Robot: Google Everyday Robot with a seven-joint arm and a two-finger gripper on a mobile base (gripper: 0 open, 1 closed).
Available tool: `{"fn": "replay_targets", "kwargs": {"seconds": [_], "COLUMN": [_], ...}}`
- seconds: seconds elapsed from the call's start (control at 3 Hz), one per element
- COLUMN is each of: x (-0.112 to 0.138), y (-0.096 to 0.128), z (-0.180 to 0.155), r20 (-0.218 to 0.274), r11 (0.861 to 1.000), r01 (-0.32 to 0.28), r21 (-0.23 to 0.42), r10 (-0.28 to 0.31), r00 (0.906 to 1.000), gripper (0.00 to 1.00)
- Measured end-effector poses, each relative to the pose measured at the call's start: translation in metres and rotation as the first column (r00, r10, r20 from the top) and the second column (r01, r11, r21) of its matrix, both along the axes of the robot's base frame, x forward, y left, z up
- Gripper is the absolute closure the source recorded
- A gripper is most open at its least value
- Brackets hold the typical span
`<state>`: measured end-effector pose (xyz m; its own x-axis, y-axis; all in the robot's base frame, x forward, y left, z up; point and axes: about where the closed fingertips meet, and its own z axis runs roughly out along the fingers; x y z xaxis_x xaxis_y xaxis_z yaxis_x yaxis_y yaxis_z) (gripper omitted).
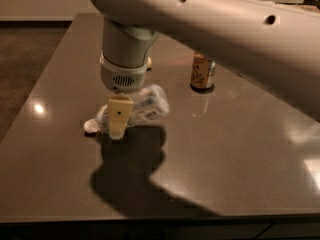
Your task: Pick blue plastic bottle
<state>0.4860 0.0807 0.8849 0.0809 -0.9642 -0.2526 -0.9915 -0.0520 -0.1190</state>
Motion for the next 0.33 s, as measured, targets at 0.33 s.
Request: {"fn": "replay_targets", "kwargs": {"seconds": [0.33], "x": [-0.0001], "y": [0.0003], "z": [-0.0006], "r20": [-0.001], "r11": [1.000], "r01": [0.000], "r21": [0.000], "r10": [0.000], "r00": [1.0000], "gripper": [0.00]}}
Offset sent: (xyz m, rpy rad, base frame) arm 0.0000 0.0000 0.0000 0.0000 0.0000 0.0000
